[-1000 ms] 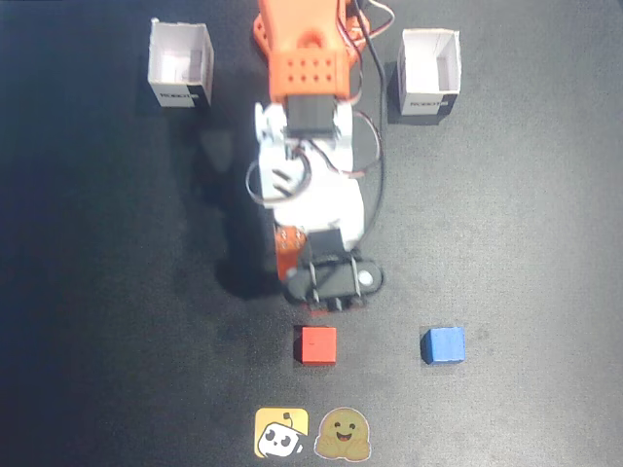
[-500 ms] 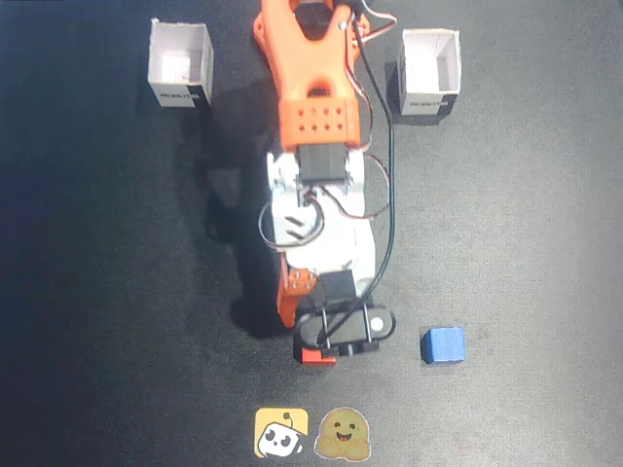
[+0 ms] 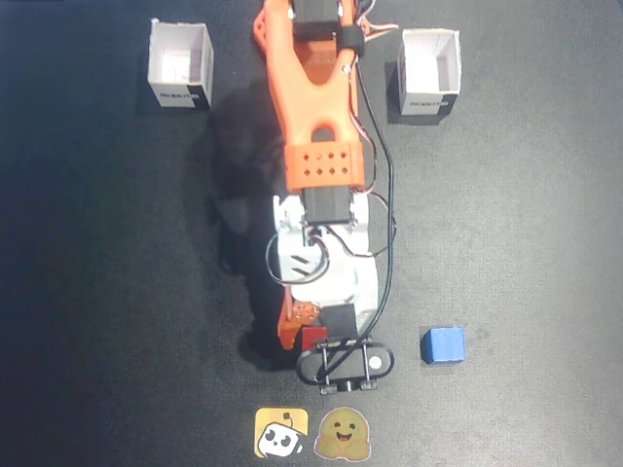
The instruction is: Put the red cube in the right box and the blue cube in the left box.
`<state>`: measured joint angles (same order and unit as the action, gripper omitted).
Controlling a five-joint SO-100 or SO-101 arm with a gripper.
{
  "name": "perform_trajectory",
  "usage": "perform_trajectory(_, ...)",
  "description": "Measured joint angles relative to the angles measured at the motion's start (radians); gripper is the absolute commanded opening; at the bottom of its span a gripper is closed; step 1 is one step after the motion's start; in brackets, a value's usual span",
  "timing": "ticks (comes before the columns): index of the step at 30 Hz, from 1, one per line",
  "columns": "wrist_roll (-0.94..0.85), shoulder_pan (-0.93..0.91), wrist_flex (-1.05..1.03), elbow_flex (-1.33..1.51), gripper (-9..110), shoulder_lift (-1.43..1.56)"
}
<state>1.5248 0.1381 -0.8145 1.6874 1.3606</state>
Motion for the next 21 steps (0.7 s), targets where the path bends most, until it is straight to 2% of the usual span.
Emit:
perform_trajectory(16,0.006,-0.002,0.044,-0.077,25,-0.176)
perform_trajectory(21,0.002,-0.003,0.072,-0.077,17,-0.189)
